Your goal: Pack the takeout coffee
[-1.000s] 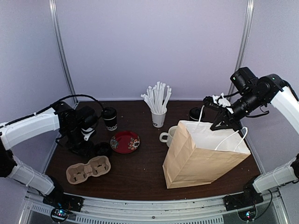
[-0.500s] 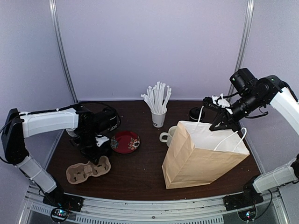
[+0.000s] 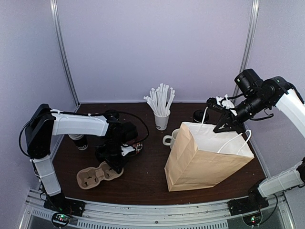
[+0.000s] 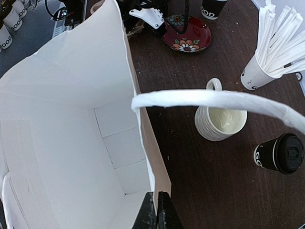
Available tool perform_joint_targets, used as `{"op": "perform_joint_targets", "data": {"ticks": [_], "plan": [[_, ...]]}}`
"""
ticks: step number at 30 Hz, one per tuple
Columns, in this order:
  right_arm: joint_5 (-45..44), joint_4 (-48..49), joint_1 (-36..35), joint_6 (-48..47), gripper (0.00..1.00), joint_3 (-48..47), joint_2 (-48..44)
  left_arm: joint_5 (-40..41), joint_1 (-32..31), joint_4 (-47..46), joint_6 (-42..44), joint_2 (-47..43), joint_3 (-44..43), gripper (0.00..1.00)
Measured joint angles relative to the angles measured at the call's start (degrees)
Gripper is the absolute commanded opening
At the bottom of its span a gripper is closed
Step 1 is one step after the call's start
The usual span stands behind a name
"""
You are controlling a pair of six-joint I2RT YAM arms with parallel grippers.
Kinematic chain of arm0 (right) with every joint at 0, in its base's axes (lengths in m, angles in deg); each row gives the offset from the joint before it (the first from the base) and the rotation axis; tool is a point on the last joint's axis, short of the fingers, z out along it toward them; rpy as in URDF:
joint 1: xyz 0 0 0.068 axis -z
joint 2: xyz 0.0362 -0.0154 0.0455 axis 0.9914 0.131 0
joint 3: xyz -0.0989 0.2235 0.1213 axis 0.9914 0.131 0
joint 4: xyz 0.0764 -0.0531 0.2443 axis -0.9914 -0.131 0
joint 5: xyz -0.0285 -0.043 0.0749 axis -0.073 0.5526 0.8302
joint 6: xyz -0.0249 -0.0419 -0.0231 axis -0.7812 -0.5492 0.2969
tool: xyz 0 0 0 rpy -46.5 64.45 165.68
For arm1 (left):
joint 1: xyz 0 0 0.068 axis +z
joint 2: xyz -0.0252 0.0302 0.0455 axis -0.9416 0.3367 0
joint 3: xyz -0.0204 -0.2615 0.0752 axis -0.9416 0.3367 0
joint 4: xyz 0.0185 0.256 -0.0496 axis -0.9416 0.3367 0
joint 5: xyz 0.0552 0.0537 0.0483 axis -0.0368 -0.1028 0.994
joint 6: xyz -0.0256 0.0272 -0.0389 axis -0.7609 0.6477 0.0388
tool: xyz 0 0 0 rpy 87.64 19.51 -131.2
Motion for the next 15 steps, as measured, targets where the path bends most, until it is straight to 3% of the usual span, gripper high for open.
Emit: {"op": "perform_joint_targets", "data": {"ticks": [3,11,15], "plan": [[-0.02,-0.04,-0.04,0.11,0.0,-0.22,0.0,-0.98,-1.53,-1.77,0.28,1.46,-2.97,0.21],[-0.46,-0.04,-0.09,0.39,0.0,-0.39,0.0,0.55,-3.76,-2.25,-0.22,-1.81,-3.23,0.59],[-0.59,-0.04,-0.09,0.42,0.0,-0.39,0.0,3.39,-3.93,-0.94,0.02,-11.21,1.62,0.61]]}}
